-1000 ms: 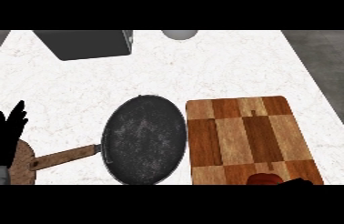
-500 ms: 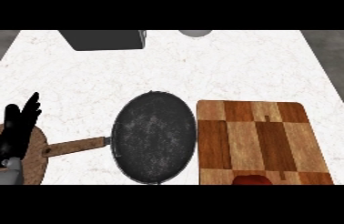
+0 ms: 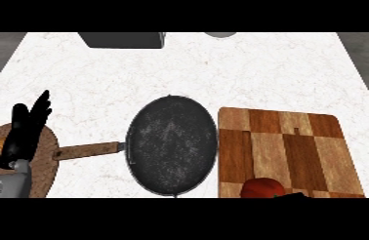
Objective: Pick the bell pepper from the cutting board and place it in the pan
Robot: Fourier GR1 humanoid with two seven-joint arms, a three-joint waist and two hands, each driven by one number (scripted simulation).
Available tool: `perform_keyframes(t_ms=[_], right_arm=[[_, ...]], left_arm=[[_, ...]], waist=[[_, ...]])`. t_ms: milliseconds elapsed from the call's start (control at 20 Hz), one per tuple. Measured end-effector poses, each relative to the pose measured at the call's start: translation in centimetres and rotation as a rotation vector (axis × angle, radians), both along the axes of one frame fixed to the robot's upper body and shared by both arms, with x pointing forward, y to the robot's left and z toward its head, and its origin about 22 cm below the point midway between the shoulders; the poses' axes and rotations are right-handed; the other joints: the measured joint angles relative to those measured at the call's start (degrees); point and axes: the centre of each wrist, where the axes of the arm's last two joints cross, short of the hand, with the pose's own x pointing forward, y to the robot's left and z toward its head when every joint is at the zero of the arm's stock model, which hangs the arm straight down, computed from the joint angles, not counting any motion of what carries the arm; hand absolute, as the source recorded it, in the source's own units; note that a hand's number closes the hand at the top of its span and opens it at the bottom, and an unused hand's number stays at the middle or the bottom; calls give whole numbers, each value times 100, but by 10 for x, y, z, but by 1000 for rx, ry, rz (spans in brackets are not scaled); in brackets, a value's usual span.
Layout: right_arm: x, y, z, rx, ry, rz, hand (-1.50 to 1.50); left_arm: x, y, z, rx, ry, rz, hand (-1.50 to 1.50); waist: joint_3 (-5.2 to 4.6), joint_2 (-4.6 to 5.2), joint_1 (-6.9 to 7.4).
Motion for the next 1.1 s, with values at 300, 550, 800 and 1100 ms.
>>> perform_keyframes(t_ms=[300, 550, 800, 1100], right_arm=[[32, 3, -23, 36, 29, -18, 150], [70, 8, -44, 83, 41, -4, 150], [103, 6, -57, 189, 35, 7, -150], [143, 4, -80, 274, -8, 1, -150]], left_arm=[[6, -7, 2, -2, -3, -16, 0], [10, -10, 4, -4, -2, -37, 0], [13, -14, 5, -2, -7, -53, 0], [19, -20, 6, -10, -6, -66, 0]], waist=[[11, 43, 120], [26, 61, 222], [37, 71, 296], [39, 79, 380]])
